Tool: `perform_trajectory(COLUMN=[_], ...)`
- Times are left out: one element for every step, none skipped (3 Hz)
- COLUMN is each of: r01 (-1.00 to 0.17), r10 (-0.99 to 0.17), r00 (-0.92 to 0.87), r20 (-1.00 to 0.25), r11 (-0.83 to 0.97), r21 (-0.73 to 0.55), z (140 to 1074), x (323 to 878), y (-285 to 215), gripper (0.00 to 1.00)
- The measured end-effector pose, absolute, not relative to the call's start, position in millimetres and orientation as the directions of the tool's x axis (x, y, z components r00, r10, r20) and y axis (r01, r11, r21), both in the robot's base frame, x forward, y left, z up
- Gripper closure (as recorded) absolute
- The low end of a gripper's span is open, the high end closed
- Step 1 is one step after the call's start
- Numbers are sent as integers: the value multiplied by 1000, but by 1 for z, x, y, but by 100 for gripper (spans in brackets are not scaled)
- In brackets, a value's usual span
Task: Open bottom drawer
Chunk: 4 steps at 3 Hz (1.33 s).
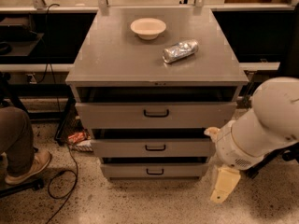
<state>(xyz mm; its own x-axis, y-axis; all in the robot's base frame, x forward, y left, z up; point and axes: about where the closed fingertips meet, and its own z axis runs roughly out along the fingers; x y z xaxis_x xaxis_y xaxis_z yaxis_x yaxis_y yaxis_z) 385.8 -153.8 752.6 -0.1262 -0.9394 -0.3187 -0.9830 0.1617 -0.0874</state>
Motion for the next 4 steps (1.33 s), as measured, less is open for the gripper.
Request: perform_trajectory(r01=[-986, -983, -972, -969], r10=[-940, -924, -887, -877], r00=[-134, -162, -219, -235], r20=[-315, -345, -407, -420], r11=[159, 181, 233, 242], r21=[-56, -24, 14, 36], z=[684, 620, 570, 551], x=[395, 400, 412, 412], y=[-161, -153, -145, -144], gripper=[0, 0, 0, 0])
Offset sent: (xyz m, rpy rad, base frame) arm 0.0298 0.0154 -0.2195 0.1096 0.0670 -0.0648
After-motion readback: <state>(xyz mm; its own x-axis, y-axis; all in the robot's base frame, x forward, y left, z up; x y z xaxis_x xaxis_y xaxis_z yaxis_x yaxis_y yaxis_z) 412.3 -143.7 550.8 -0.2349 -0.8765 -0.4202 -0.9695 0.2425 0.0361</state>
